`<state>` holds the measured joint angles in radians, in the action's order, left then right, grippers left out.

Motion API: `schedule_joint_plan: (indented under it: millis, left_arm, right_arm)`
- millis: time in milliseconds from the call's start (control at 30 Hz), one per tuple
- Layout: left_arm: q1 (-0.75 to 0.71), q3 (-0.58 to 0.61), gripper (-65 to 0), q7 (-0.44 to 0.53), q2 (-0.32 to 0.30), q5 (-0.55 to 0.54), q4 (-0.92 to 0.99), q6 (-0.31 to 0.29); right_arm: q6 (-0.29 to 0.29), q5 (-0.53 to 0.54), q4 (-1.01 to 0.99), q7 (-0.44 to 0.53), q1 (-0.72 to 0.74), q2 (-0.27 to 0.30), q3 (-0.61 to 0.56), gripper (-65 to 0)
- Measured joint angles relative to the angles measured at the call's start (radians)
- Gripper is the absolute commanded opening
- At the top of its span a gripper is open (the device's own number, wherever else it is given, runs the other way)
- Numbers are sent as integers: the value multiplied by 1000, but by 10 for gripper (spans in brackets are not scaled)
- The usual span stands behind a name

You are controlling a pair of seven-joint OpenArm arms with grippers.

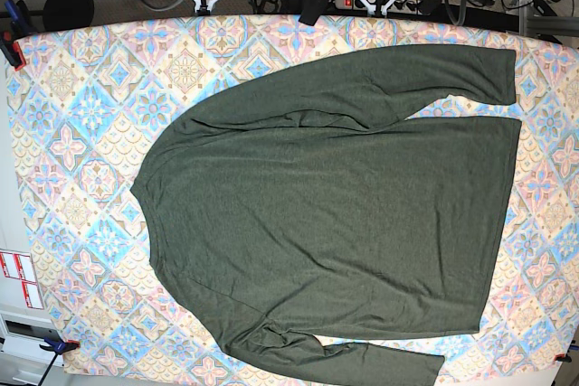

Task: Fold the T-shirt properly
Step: 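Move both grippers from rest toward the shirt's shoulder corners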

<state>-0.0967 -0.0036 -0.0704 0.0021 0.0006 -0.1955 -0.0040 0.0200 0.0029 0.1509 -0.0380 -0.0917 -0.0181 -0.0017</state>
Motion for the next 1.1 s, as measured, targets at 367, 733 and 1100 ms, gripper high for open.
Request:
schedule_joint_plan:
  millis: [367, 733, 1100]
  left_arm:
    - [0, 0, -650, 0, -2, 0, -1, 0]
    - [1, 0, -650, 0, -16, 0, -1, 0]
    - [-2, 2, -650, 0, -36, 0, -1, 0]
  right_arm:
    - [-3, 0, 0, 0, 0, -1, 3, -647]
    - [-3, 0, 0, 0, 0, -1, 3, -647]
    - [-3, 0, 28, 7, -51, -1, 3, -650]
